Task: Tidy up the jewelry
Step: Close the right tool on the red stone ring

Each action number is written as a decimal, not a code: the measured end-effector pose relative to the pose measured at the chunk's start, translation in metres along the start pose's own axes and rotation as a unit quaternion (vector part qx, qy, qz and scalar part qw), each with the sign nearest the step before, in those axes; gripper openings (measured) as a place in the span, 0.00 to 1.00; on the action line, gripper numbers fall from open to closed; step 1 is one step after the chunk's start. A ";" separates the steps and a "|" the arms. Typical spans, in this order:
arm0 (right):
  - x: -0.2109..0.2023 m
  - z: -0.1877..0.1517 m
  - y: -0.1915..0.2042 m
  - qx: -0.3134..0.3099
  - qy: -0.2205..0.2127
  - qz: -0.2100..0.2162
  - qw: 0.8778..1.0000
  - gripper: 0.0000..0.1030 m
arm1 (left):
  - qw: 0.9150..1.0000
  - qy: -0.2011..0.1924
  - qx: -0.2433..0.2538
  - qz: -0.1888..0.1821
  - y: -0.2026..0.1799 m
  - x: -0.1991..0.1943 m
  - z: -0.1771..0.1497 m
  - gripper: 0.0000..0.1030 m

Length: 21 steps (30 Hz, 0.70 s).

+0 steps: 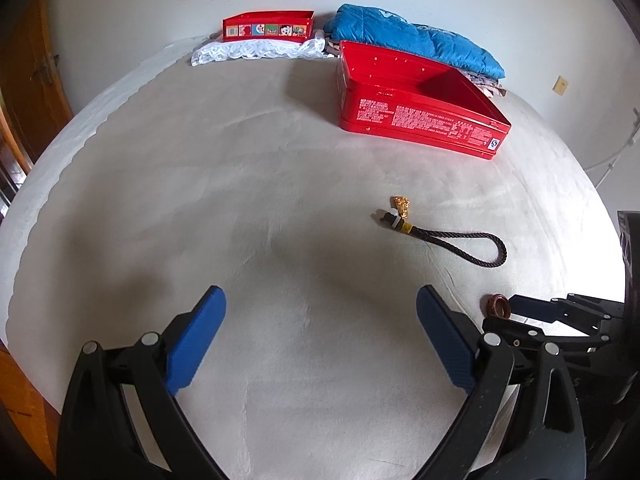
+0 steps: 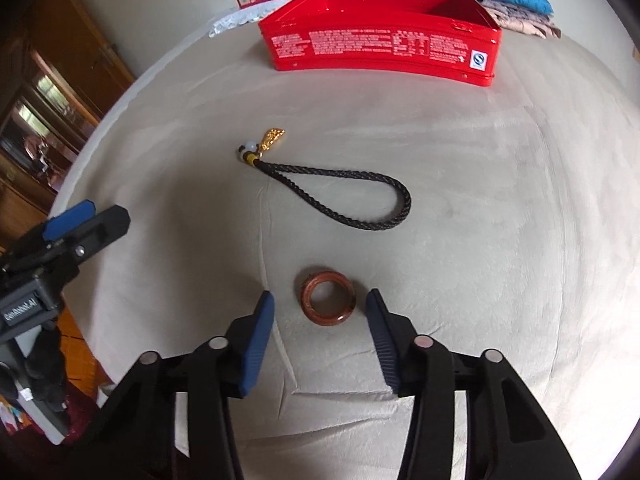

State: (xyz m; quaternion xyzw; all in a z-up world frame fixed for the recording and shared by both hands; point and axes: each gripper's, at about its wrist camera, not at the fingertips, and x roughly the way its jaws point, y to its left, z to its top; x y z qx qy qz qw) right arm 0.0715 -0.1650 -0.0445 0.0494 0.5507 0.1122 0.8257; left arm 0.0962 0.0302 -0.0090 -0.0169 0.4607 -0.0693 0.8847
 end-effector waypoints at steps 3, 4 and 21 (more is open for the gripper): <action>0.002 0.000 0.003 -0.007 -0.002 -0.017 1.000 0.31 | 1.000 0.006 -0.001 -0.004 0.000 0.003 0.000 0.93; 0.003 0.000 0.004 -0.009 -0.002 -0.020 1.000 0.29 | 1.000 0.008 -0.002 -0.005 0.000 0.004 0.001 0.93; -0.037 0.003 -0.048 0.041 -0.040 -0.017 0.998 0.29 | 0.996 0.064 -0.026 -0.049 -0.037 0.040 0.031 0.93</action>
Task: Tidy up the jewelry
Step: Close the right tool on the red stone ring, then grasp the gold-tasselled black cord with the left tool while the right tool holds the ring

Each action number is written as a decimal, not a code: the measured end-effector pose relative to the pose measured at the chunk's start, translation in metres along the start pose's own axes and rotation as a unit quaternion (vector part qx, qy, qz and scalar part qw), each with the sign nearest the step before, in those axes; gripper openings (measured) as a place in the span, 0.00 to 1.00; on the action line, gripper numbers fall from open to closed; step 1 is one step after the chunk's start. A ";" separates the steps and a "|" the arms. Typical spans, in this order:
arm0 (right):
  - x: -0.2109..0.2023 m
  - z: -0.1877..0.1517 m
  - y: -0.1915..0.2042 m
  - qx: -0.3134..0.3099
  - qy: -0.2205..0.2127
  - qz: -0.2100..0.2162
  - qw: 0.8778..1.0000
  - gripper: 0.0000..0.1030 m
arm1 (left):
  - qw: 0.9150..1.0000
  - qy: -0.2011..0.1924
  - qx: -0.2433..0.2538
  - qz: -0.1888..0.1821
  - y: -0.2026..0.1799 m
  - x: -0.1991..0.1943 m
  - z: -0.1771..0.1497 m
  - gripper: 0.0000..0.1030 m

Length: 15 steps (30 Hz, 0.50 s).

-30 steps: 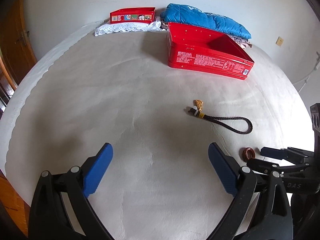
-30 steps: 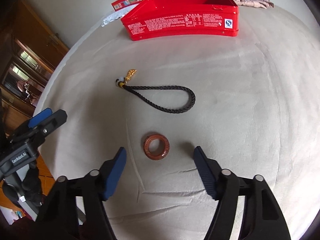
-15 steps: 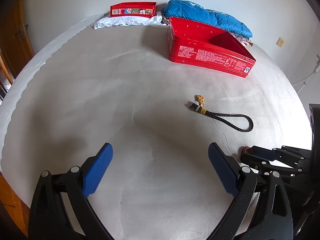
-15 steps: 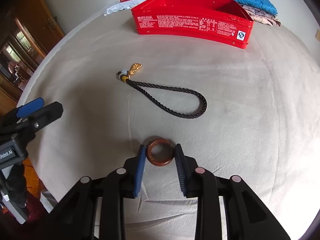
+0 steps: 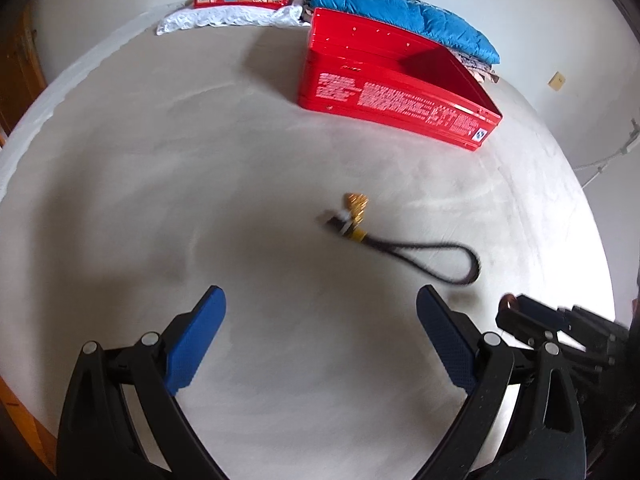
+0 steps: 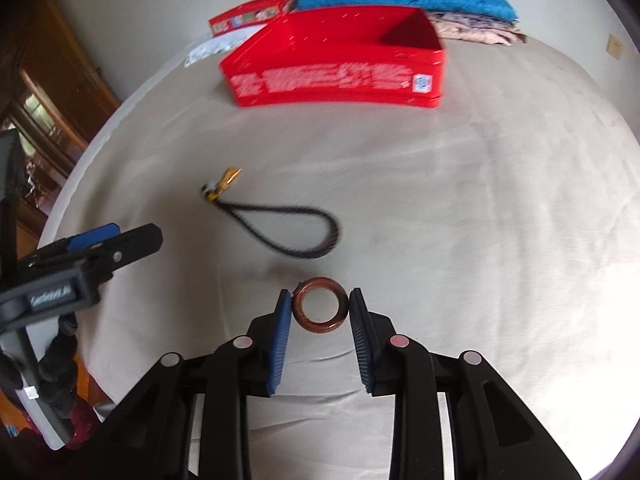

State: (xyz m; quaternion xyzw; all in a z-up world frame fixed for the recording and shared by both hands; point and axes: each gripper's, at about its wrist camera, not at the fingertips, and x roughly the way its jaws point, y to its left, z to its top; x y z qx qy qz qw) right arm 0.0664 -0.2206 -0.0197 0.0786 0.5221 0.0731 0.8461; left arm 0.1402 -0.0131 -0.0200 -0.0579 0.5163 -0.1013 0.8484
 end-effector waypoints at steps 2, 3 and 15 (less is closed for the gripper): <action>-0.005 0.001 -0.007 0.005 -0.004 -0.001 1.000 0.29 | 1.000 0.009 -0.005 -0.006 -0.007 0.007 0.009 0.92; -0.006 0.001 -0.010 0.006 -0.006 0.000 1.000 0.29 | 1.000 0.015 -0.007 -0.008 -0.009 0.010 0.014 0.91; 0.004 0.013 -0.028 0.008 -0.002 0.015 1.000 0.29 | 0.998 0.062 -0.026 -0.017 -0.020 0.048 0.041 0.73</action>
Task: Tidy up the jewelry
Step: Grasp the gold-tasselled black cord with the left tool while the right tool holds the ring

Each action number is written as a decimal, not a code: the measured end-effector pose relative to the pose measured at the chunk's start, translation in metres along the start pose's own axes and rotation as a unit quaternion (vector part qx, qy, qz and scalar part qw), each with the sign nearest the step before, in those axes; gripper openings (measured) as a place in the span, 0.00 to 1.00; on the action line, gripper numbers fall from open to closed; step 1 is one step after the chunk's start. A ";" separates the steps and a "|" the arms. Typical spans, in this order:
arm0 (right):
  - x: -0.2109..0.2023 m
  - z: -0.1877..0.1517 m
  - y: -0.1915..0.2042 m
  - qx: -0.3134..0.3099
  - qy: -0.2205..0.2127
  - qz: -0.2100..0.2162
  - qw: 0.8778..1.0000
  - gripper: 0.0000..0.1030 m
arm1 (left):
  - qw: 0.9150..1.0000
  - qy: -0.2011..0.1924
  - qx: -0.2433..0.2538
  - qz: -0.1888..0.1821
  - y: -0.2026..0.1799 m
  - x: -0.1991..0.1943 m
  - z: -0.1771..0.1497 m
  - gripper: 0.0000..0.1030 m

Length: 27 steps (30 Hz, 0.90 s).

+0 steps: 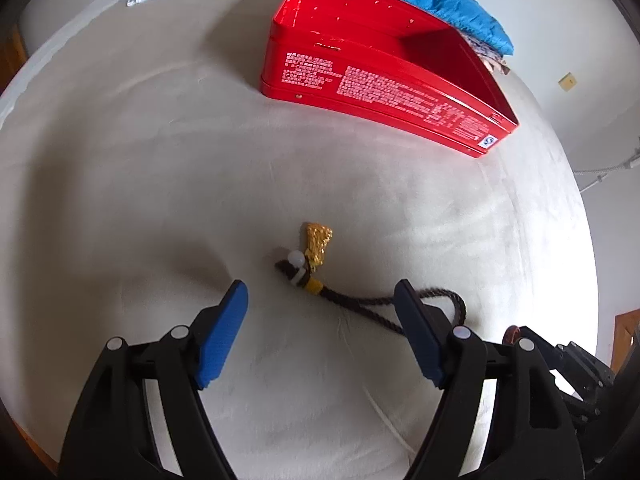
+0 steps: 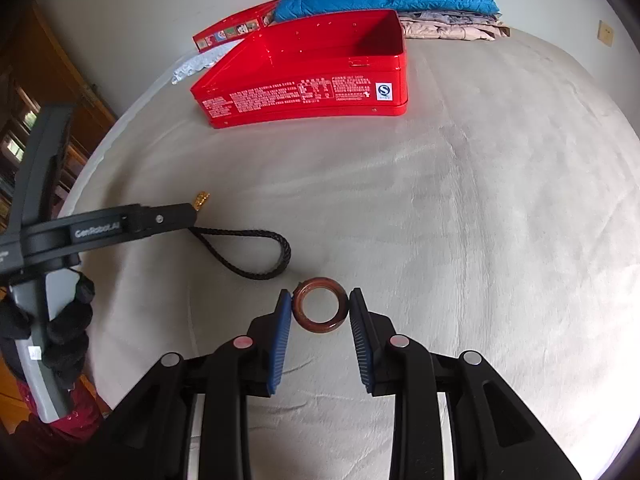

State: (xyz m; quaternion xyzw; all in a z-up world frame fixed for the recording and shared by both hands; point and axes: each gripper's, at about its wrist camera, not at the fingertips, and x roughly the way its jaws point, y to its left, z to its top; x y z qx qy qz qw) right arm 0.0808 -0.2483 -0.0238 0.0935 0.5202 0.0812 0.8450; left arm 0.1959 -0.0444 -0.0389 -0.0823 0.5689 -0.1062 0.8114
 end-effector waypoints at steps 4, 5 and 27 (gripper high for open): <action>0.003 0.003 0.000 -0.004 0.001 0.004 1.000 0.29 | 1.000 0.004 0.006 0.005 -0.003 0.009 0.008 0.68; 0.004 0.004 -0.001 -0.004 0.002 0.004 1.000 0.29 | 1.000 0.004 0.007 0.006 -0.004 0.010 0.009 0.67; 0.010 0.012 -0.009 0.006 0.008 0.009 1.000 0.29 | 0.997 0.002 0.066 0.049 -0.018 0.024 0.020 0.33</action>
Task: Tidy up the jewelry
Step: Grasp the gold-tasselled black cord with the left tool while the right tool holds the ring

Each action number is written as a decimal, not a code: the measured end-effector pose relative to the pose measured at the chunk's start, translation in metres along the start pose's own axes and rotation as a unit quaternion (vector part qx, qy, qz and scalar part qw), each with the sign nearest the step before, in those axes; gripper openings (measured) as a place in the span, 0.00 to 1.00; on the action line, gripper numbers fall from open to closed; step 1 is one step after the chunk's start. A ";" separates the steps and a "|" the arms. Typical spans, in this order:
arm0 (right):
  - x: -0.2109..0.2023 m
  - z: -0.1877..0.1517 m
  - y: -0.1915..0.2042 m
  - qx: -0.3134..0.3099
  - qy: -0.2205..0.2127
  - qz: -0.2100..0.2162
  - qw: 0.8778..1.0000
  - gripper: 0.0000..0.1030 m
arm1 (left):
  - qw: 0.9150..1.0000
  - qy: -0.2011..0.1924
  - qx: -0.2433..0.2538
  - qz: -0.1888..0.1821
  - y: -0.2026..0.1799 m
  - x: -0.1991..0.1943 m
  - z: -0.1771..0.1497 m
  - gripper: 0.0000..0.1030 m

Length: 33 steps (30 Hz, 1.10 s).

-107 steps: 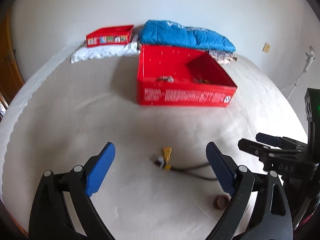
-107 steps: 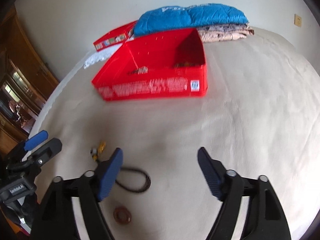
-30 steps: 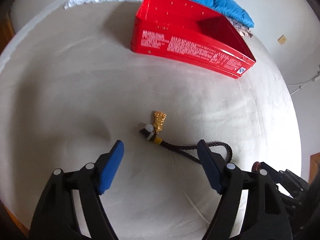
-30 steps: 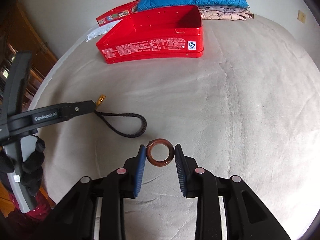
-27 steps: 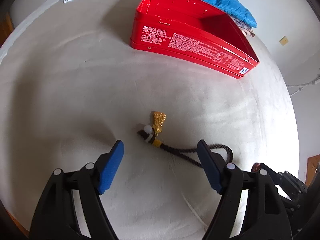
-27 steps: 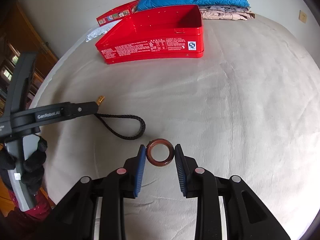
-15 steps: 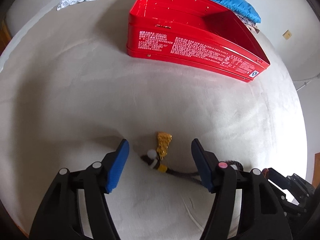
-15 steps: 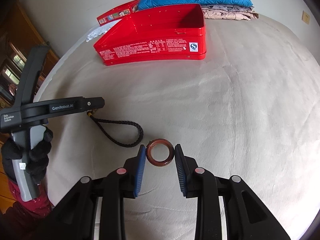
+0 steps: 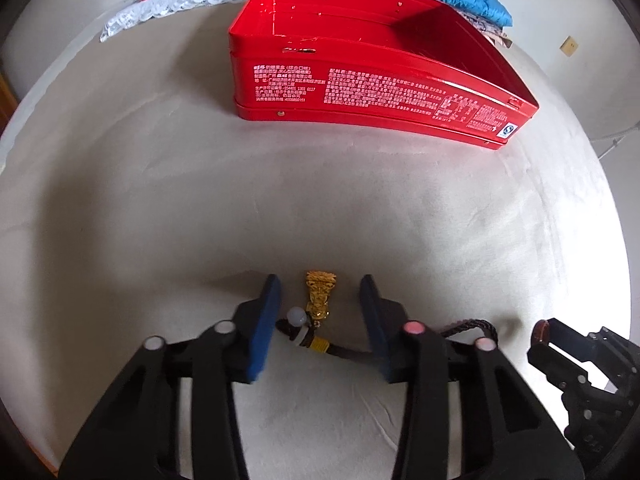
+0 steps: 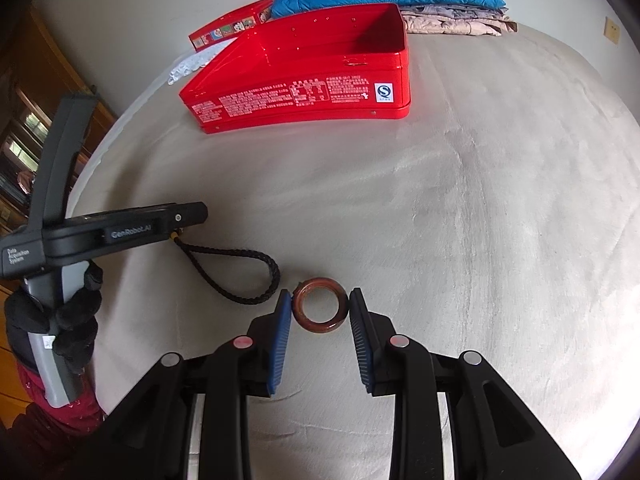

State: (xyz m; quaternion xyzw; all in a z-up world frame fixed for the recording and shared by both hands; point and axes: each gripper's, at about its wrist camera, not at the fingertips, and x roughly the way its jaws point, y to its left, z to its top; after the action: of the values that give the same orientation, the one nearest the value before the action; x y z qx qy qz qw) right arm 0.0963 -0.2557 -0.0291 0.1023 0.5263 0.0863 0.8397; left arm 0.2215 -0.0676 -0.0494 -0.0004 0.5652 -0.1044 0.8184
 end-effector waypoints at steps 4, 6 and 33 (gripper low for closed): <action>-0.004 0.000 0.000 0.001 -0.002 -0.001 1.000 0.29 | 1.000 -0.001 0.004 0.003 -0.002 0.001 0.001 0.22; -0.005 -0.001 0.000 0.001 -0.002 -0.002 1.000 0.29 | 1.000 -0.001 0.003 0.002 -0.001 0.001 0.000 0.18; -0.004 0.005 0.017 -0.011 0.002 -0.007 1.000 0.29 | 0.999 -0.015 0.002 -0.038 0.022 -0.026 -0.021 0.00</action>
State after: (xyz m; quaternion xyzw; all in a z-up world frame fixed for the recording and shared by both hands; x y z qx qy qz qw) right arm 0.0987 -0.2412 -0.0190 0.0890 0.5278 0.0868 0.8402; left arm 0.1966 -0.0389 -0.0356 -0.0217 0.5518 -0.1371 0.8224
